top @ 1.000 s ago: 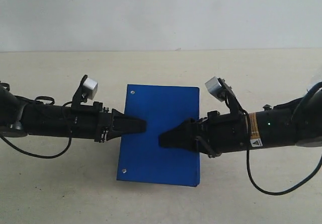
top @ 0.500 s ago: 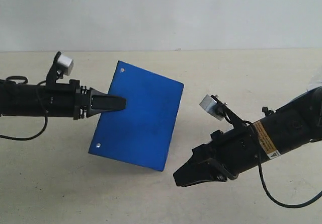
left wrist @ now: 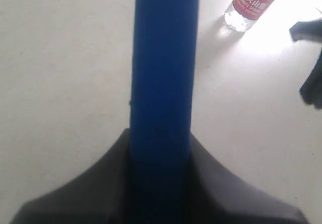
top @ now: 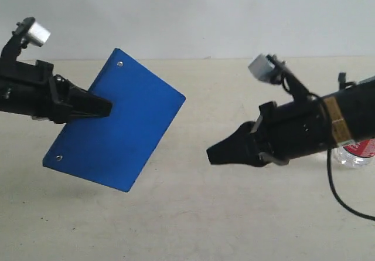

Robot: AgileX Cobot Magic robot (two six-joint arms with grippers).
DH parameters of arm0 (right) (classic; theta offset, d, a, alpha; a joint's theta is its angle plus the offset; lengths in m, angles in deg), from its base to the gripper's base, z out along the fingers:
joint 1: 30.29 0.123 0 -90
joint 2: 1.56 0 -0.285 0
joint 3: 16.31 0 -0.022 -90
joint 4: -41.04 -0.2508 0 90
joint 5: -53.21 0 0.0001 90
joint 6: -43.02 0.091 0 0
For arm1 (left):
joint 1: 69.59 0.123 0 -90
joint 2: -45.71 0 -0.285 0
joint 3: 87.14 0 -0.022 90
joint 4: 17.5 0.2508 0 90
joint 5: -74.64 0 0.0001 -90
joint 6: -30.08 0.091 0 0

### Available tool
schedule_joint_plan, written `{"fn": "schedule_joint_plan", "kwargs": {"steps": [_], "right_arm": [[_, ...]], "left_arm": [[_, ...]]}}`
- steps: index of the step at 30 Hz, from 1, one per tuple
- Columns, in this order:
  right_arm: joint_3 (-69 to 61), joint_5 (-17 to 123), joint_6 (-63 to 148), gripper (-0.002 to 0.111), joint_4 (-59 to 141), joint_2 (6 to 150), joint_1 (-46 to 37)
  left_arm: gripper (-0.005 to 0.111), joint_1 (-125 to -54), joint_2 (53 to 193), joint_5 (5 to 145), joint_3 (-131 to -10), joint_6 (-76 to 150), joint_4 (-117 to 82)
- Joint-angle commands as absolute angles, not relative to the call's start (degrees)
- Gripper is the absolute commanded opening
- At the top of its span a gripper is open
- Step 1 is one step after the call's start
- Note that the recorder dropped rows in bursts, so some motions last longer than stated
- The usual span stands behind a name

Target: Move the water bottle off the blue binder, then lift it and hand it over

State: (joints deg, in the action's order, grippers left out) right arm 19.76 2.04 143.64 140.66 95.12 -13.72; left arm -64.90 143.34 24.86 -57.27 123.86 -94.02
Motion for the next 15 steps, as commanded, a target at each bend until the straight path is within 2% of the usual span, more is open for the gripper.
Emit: {"fn": "schedule_joint_plan", "kwargs": {"steps": [1, 10, 15], "right_arm": [[19.51, 6.24, 145.86, 0.000, 140.99, 80.84, -13.72], [19.61, 28.67, 148.98, 0.000, 140.99, 51.93, -13.72], [19.61, 36.46, 148.98, 0.000, 140.99, 46.79, -13.72]], "left_arm": [[0.004, -64.80, 131.87, 26.47, -51.76, 118.02, -91.84], [0.004, -66.98, 109.70, 36.60, -43.99, 114.95, -101.59], [0.004, -68.92, 105.81, 37.39, -43.99, 119.65, -110.87]]}}
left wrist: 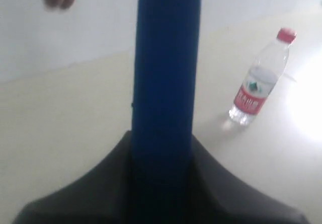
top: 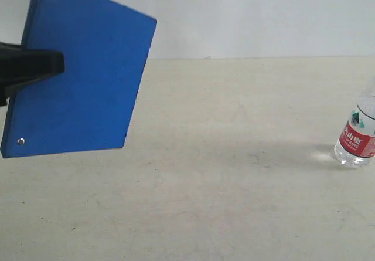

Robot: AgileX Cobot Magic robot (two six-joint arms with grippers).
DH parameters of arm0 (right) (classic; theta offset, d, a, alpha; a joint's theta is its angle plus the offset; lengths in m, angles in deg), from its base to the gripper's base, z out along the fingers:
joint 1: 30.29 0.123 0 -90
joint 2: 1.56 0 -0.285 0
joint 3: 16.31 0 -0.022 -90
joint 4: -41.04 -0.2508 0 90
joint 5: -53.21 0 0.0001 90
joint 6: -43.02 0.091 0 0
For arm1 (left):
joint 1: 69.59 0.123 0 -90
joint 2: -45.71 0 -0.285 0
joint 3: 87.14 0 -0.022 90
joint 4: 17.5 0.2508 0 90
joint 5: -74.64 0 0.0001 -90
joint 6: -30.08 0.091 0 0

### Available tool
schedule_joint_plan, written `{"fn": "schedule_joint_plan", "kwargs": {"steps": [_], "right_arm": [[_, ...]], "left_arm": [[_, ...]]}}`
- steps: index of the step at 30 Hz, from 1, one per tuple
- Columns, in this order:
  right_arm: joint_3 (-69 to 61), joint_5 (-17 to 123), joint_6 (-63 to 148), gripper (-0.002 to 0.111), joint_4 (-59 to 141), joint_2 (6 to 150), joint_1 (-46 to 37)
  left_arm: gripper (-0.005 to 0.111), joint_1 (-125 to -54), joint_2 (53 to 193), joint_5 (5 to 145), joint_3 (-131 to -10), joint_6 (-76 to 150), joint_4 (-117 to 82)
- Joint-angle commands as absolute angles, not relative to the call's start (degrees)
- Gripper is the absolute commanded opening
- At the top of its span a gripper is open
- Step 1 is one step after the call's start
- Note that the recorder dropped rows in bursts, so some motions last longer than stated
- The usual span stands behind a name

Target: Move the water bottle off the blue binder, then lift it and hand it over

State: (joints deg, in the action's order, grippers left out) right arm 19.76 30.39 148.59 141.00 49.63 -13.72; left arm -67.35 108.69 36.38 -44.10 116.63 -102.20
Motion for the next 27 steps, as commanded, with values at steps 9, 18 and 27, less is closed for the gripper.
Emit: {"fn": "schedule_joint_plan", "kwargs": {"steps": [9, 18, 27], "right_arm": [[19.61, 32.97, 150.22, 0.000, 140.99, 48.13, -13.72], [19.61, 32.65, 150.49, 0.000, 140.99, 48.26, -13.72], [19.61, 32.70, 150.34, 0.000, 140.99, 48.26, -13.72]], "left_arm": [[0.004, -68.92, 105.17, 39.17, -45.01, 124.62, -117.45], [0.004, -68.92, 105.17, 43.89, -46.00, 124.82, -117.45], [0.027, -68.92, 105.17, 50.00, -46.00, 124.82, -117.45]]}}
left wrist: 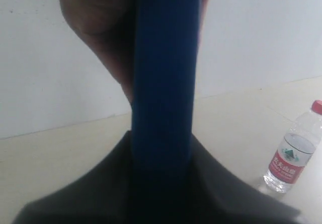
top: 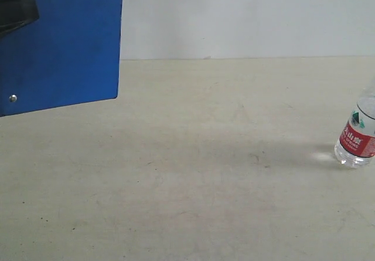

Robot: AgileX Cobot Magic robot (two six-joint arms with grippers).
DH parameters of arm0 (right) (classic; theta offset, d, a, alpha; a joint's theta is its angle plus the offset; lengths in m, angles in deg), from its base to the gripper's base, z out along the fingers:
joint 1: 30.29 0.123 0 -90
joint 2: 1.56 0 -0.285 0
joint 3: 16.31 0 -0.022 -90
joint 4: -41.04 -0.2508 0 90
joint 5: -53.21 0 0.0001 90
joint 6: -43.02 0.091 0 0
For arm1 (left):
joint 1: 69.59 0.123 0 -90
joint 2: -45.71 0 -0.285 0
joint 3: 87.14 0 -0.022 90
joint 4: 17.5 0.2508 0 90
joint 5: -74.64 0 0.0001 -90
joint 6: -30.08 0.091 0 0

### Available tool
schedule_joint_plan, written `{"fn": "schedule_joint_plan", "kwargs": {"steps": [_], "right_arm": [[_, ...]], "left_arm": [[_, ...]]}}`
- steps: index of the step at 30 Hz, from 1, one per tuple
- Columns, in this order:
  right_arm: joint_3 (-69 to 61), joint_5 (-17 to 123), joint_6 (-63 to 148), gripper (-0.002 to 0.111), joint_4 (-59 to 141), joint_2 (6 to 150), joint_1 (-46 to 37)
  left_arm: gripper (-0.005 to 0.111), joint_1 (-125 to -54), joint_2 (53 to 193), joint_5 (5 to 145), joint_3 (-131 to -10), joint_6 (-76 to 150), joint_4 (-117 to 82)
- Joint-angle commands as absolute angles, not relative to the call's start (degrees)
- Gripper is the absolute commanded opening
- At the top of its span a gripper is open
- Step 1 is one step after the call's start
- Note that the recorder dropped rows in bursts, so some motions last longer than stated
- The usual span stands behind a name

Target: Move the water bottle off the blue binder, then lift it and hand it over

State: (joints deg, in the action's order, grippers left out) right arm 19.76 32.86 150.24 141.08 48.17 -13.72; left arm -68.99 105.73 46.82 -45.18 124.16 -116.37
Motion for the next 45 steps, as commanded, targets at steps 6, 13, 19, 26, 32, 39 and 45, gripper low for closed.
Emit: {"fn": "schedule_joint_plan", "kwargs": {"steps": [6, 13, 19, 26, 32, 39, 45], "right_arm": [[19.61, 32.59, 150.24, 0.000, 140.99, 48.26, -13.72], [19.61, 32.27, 150.24, 0.000, 140.99, 48.26, -13.72], [19.61, 32.32, 150.37, 0.000, 140.99, 48.26, -13.72], [19.61, 32.32, 150.53, 0.000, 140.99, 48.02, -13.72], [19.01, 40.67, 150.81, 0.000, 140.99, 42.98, -13.72], [25.57, 40.19, 152.65, 0.000, 140.99, 17.33, -13.72], [53.45, 48.41, 162.16, 0.000, 140.99, 12.37, -13.72]], "left_arm": [[0.066, -68.92, 105.17, 49.55, -46.00, 121.68, -117.45], [0.050, -68.92, 105.80, 55.74, -45.40, 120.68, -111.97], [0.005, -68.46, 115.86, 81.50, -44.07, 123.60, -108.93], [0.004, -66.85, 115.67, 90.11, -47.27, 123.88, -107.62], [0.004, -66.85, 91.72, 89.08, -46.92, 131.15, -108.11], [0.004, -66.85, 55.79, 91.15, -36.71, 142.84, -117.45], [0.004, -66.85, 55.54, 100.66, -24.19, 132.22, -117.45]]}}
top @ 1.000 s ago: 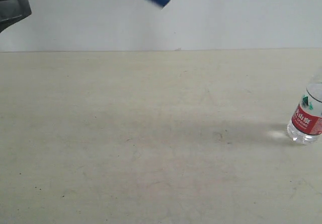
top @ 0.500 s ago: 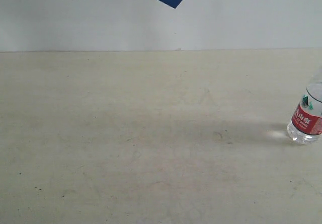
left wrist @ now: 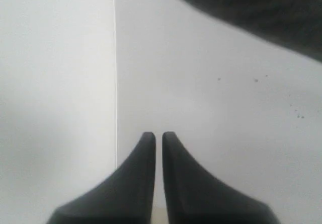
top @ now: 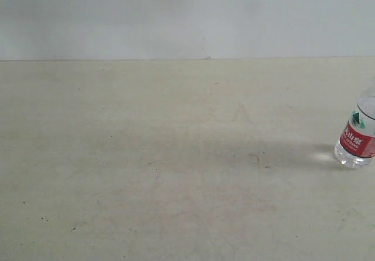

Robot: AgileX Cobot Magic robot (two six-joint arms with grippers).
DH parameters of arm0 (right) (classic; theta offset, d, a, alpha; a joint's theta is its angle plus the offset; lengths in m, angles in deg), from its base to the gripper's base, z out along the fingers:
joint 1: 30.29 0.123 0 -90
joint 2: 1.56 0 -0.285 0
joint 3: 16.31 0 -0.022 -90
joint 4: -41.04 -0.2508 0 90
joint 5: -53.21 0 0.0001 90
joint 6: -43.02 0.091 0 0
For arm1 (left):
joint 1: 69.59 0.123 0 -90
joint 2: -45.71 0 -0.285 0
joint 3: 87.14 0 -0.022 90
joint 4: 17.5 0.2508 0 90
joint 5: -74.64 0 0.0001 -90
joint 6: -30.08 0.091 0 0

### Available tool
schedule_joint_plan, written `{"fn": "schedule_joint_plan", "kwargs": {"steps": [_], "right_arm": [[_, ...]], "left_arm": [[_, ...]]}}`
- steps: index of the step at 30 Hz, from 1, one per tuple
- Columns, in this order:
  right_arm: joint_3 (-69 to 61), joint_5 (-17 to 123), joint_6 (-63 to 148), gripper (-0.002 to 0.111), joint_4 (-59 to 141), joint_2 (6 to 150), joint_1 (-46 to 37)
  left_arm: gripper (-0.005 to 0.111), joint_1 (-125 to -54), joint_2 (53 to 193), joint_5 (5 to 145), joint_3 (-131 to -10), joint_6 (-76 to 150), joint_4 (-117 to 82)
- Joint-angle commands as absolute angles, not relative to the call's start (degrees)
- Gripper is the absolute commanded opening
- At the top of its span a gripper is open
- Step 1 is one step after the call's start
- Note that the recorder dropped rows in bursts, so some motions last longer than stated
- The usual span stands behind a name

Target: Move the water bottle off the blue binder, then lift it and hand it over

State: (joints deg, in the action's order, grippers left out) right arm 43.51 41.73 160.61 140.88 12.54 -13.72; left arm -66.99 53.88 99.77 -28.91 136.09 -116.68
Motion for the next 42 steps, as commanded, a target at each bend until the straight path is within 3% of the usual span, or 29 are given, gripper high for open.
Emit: {"fn": "schedule_joint_plan", "kwargs": {"steps": [1, 4, 11, 27, 29, 31, 33, 37, 42], "right_arm": [[56.51, 51.55, 162.45, 0.000, 140.99, 12.37, -13.72], [60.91, 56.29, 162.60, 0.000, 140.99, 12.37, -13.72], [60.91, 59.07, 162.72, 0.000, 135.82, 12.64, -13.72], [60.91, 59.87, 162.46, 0.000, 135.48, 12.64, -13.72], [60.91, 54.85, 159.85, 0.000, 135.37, 12.64, -13.72], [59.22, 49.82, 147.16, 0.000, 132.36, 12.64, -13.72], [58.39, 45.20, 121.23, 0.000, 121.30, 12.64, -13.72], [60.48, 41.67, 68.96, 0.000, 81.77, 12.64, -13.72], [60.91, 48.95, 62.76, 0.000, 66.89, 12.64, -13.72]], "left_arm": [[0.004, -66.85, 56.24, 98.67, -22.46, 131.23, -117.45], [0.004, -66.85, 58.93, 89.46, -18.44, 125.86, -117.45], [0.004, -66.85, 61.31, 84.15, -16.24, 123.42, -117.45], [0.004, -66.85, 61.31, 84.11, -16.24, 123.42, -117.45], [0.004, -66.85, 61.31, 84.11, -16.24, 123.42, -117.45], [0.004, -66.85, 61.31, 84.11, -16.24, 123.42, -117.45], [0.004, -66.85, 61.31, 84.11, -16.24, 123.42, -117.45], [0.004, -66.85, 61.31, 84.11, -16.24, 123.42, -117.45], [0.004, -66.85, 61.31, 84.11, -16.24, 123.42, -117.45]]}}
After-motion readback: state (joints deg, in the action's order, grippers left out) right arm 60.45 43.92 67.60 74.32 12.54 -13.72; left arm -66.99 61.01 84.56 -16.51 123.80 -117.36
